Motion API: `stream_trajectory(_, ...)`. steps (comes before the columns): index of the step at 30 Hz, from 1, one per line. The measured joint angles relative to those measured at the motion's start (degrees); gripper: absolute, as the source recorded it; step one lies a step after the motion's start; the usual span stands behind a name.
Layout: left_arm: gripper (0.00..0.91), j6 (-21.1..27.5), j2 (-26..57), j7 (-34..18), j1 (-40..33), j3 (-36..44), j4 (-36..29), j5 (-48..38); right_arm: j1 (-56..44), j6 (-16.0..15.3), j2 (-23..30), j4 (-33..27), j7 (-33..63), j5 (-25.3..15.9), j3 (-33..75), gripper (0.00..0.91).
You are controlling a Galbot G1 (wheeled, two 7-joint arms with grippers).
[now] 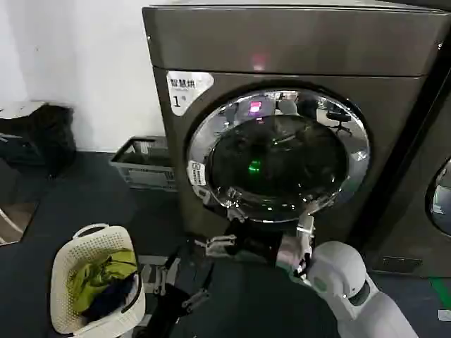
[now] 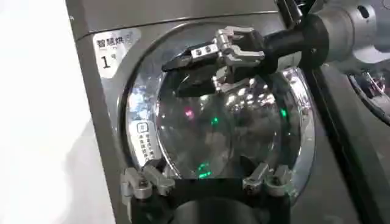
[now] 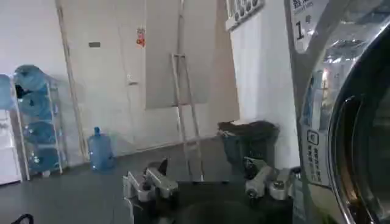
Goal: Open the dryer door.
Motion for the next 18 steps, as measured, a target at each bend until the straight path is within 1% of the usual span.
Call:
stream_trajectory(5, 0.907, -0.01, 0.02, 0.01, 0.05, 0.02, -0.05, 0.01, -0.96, 3.26, -0.22, -1.89, 0.41, -2.08, 1.70, 0.907)
stream_trajectory(11, 0.907, 0.13, 0.22, 0.05, 0.11, 0.02, -0.62, -0.03, -0.38, 7.93, -1.26, -5.14, 0.17, -3.02, 2.68, 0.907)
stream_trajectory(18, 0.907, 0.15, 0.25, 0.06, 0.44, -0.26, -1.17, -0.05, 1.60, 12.96, -2.31, -10.83, -2.21, -2.43, 1.60, 0.907)
